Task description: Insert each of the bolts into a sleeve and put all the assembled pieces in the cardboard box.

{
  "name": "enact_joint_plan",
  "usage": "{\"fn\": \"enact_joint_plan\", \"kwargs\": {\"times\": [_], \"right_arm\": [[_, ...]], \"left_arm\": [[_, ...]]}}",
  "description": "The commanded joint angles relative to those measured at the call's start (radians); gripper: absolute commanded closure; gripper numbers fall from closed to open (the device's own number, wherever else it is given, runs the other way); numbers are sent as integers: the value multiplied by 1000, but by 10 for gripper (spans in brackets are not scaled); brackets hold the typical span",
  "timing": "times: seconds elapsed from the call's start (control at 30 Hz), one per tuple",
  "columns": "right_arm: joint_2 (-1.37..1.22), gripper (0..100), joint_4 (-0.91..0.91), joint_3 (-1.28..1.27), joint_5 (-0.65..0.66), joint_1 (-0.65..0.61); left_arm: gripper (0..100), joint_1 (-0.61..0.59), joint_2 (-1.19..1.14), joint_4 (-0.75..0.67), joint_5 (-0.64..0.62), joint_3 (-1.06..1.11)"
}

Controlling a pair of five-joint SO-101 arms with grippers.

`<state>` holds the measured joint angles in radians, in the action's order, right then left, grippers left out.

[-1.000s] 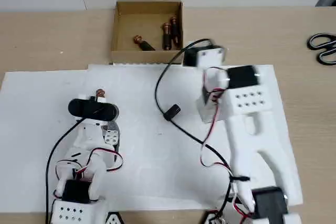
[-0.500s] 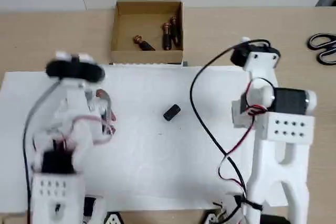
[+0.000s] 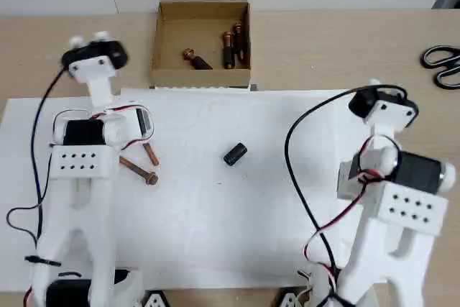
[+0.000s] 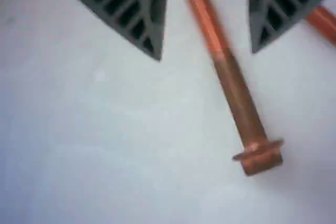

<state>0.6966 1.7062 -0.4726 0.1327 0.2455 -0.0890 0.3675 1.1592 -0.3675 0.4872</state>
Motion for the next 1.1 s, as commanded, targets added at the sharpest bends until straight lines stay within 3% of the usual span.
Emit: {"fn": "enact_joint_plan", "kwargs": {"times": [0.0, 0.23, 0.43, 0.63, 1.07], "right_arm": [[76, 995, -7, -31, -12, 8], [179, 995, -25, -57, -12, 8], [200, 995, -25, -57, -12, 8], [200, 995, -25, -57, -12, 8], [200, 995, -25, -57, -12, 8]], "left_arm": [[861, 3, -37, -41, -152, -54], [859, 43, -198, -40, -239, -68], [860, 40, -311, -38, -242, -117], [921, 40, -336, -48, -242, -140], [920, -20, -391, -164, -242, -147]]}}
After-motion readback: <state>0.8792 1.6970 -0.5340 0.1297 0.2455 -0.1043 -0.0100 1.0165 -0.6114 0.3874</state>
